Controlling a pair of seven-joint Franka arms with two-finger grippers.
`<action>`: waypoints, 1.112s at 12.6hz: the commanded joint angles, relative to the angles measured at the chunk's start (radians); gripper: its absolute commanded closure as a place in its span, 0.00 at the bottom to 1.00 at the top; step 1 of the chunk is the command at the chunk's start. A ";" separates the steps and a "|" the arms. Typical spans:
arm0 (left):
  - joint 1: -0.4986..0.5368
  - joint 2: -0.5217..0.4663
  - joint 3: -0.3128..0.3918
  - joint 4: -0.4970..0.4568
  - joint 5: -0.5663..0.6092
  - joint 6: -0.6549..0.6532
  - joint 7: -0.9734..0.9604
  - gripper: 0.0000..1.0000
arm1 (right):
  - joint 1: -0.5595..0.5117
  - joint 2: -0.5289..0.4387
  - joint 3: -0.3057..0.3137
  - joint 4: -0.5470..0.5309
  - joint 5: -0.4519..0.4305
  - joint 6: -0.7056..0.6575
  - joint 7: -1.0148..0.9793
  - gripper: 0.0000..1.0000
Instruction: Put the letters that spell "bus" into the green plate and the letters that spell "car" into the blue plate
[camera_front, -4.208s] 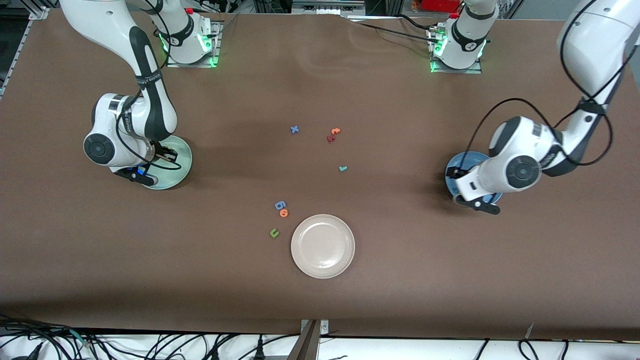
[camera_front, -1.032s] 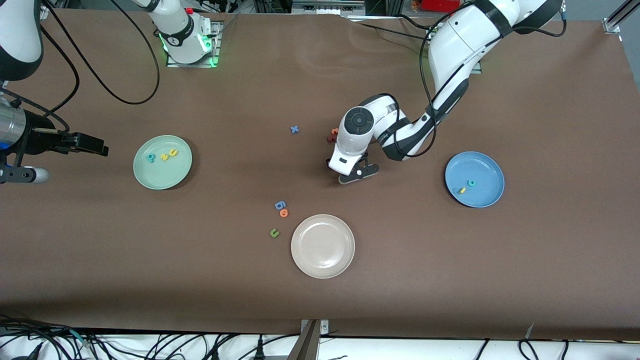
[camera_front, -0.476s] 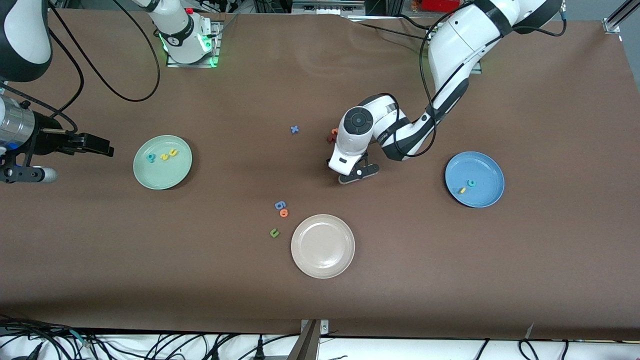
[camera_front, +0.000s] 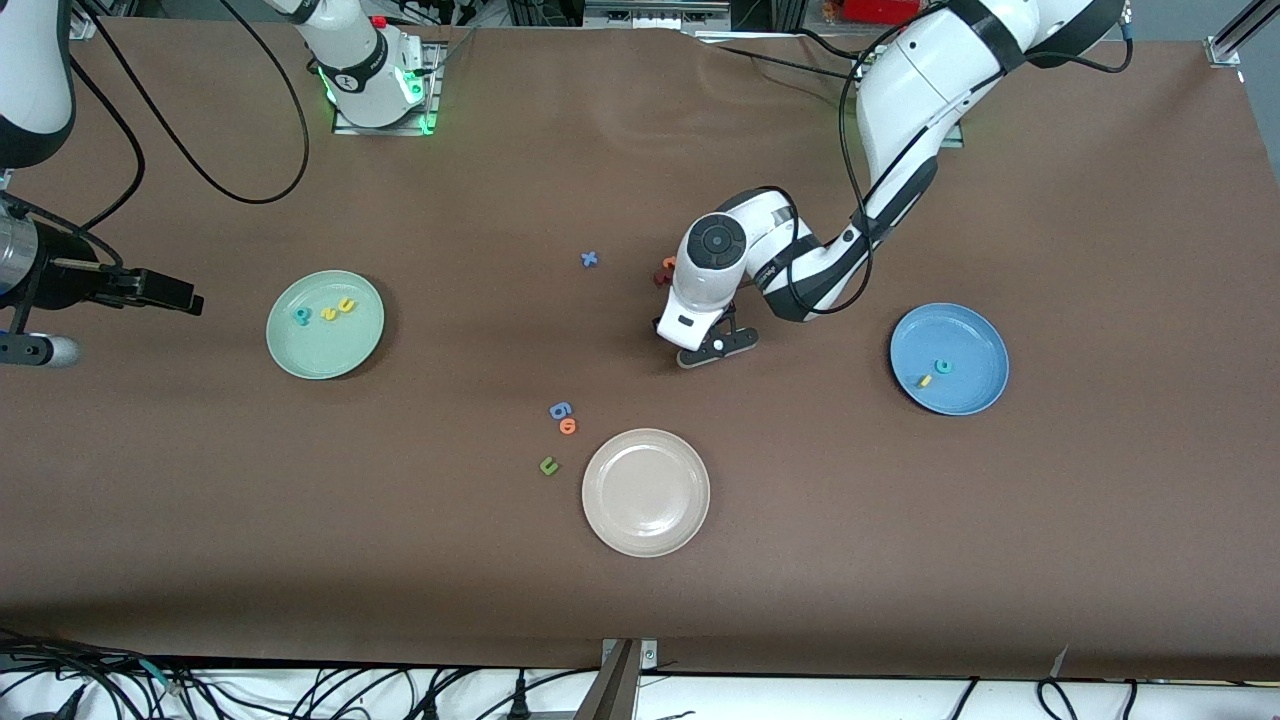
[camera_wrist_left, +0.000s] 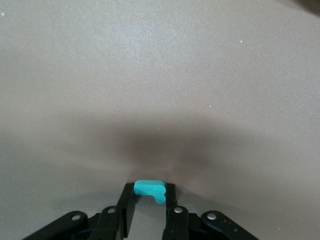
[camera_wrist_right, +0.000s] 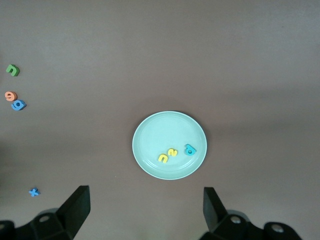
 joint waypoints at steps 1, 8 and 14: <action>-0.016 0.008 0.009 0.017 -0.012 -0.025 0.001 0.80 | -0.001 -0.022 0.006 -0.023 -0.012 0.012 -0.010 0.00; 0.004 0.002 0.008 0.074 -0.013 -0.135 0.044 0.82 | -0.002 -0.022 0.004 -0.023 -0.014 0.003 -0.008 0.00; 0.172 -0.007 0.000 0.141 -0.015 -0.320 0.361 0.82 | -0.004 -0.022 0.004 -0.022 -0.012 0.006 -0.004 0.00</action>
